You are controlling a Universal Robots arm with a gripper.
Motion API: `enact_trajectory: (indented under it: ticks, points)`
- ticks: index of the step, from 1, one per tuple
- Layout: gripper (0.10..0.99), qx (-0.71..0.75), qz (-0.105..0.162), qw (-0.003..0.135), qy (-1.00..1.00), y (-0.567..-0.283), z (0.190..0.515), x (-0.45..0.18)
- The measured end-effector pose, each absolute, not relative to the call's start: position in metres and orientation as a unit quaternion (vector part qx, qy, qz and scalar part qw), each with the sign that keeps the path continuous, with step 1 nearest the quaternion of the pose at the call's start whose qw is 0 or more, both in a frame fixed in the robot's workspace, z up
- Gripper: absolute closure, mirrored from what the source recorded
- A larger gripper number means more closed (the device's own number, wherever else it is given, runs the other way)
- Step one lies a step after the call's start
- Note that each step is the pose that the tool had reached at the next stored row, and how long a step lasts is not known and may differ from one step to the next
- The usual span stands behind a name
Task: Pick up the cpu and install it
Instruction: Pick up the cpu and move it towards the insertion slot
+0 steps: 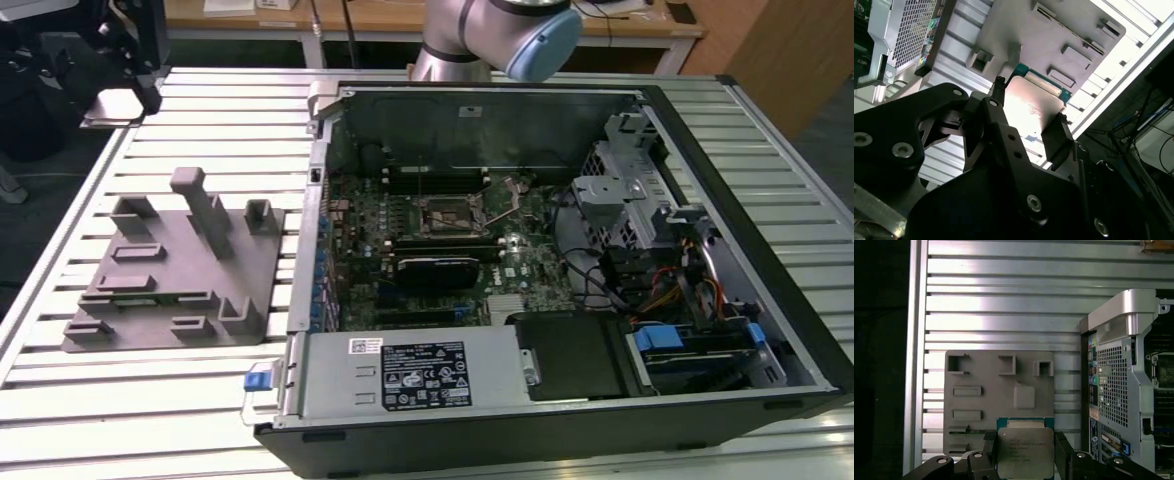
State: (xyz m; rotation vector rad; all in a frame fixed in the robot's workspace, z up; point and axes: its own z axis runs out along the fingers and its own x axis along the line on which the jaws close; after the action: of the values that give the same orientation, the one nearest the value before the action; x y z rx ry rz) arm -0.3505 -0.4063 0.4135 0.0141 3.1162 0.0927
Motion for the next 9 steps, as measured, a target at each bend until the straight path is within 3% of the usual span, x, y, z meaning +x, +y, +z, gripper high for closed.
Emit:
enact_trajectory:
  ticks: [9]
  points:
    - [0.545,0.005,0.03,0.012,0.999,-0.406,0.413,-0.337]
